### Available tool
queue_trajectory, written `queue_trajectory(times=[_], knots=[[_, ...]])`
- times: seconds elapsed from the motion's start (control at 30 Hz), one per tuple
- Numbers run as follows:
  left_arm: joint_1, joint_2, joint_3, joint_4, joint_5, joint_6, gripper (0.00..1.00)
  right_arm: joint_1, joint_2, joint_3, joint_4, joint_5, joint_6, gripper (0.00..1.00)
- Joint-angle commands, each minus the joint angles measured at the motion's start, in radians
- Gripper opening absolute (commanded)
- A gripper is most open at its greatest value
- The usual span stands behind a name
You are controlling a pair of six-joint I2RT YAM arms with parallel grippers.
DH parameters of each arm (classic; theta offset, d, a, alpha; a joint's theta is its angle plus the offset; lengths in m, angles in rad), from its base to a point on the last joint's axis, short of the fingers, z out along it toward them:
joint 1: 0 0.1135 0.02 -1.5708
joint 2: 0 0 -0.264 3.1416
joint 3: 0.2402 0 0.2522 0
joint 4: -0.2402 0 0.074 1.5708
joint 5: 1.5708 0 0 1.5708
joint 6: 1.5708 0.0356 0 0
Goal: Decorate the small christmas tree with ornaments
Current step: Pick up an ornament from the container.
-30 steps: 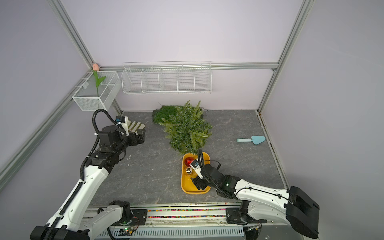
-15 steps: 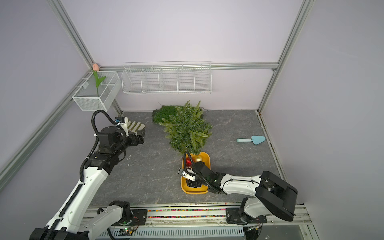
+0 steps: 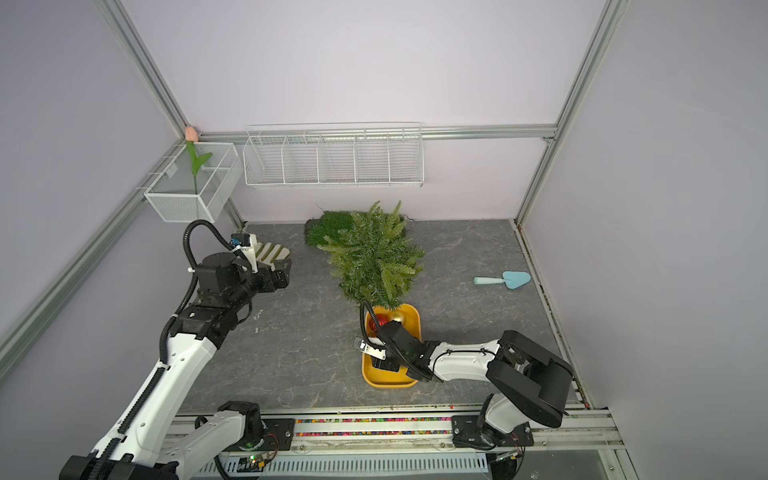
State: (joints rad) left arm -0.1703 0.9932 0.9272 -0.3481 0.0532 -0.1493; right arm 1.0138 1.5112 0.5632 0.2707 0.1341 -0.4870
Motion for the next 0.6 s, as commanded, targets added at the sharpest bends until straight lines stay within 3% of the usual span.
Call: queue_trajectory(times=[0.0, 0.3, 0.57], knots=[[0.005, -0.001, -0.007, 0.009, 0.003, -0.01, 0.97, -0.009, -0.001, 0.021, 0.005, 0.005, 0.003, 0.6], [0.004, -0.002, -0.006, 0.009, 0.004, -0.011, 0.97, -0.017, -0.21, 0.038, -0.186, -0.013, 0.104, 0.6], [0.003, -0.039, -0.009, 0.032, 0.03, 0.004, 0.97, -0.094, -0.532, 0.113, -0.497, -0.275, 0.319, 0.61]])
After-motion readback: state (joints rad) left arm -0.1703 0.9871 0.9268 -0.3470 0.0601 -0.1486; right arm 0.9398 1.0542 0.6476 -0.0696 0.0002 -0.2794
